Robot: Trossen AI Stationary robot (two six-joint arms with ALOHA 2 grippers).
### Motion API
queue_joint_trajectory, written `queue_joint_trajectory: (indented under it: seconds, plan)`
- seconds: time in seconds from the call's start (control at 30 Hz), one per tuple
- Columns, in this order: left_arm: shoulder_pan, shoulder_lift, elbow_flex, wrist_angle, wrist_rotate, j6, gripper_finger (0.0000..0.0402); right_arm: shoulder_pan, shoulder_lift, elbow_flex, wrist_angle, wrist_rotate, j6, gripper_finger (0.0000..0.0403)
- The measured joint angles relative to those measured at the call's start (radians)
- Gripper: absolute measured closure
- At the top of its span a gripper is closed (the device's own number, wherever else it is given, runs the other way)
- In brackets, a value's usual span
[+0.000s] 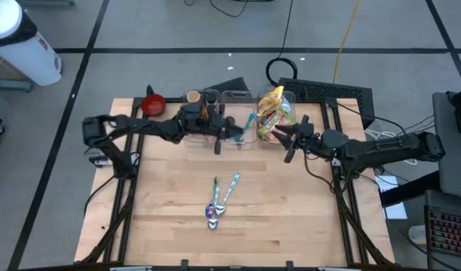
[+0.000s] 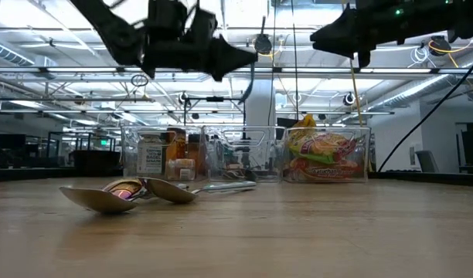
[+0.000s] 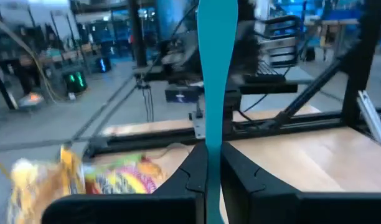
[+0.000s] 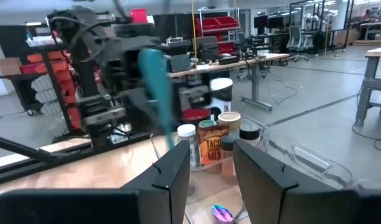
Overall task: Pick & Place Food Item
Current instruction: Put the blue spoon into the middle transparent bin
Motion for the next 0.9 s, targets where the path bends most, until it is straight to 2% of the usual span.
queue_joint_trajectory:
  seconds: [0.1, 0.23, 0.37, 0.5, 0.6, 0.8, 0.9]
  plan:
    - [0.043, 0.06, -0.001, 0.076, 0.009, -0.049, 0.0383, 0.0, 0.0, 0.0, -0.006, -0.023, 0.0, 0.0287]
    - [0.108, 0.077, -0.001, 0.085, -0.016, -0.105, 0.0383, 0.0, 0.0, 0.0, -0.006, -0.027, 0.0, 0.0287]
    - [0.148, 0.077, -0.001, 0.077, -0.105, -0.207, 0.0383, 0.0, 0.0, 0.0, -0.001, -0.026, -0.001, 0.0287]
    - [0.123, 0.077, -0.001, 0.021, -0.194, -0.228, 0.0383, 0.0, 0.001, 0.0, 0.019, -0.025, -0.011, 0.0287]
    - [0.087, 0.078, -0.001, 0.024, -0.278, -0.234, 0.0383, 0.0, 0.009, 0.0, 0.041, -0.024, -0.012, 0.0287]
    - [0.012, 0.078, 0.0, 0.017, -0.585, -0.25, 0.0382, 0.0, 0.025, 0.0, 0.062, -0.024, -0.011, 0.0287]
    - [-0.001, 0.078, 0.0, -0.001, -0.675, -0.313, 0.0371, 0.0, 0.027, 0.0, 0.061, -0.024, -0.01, 0.0287]
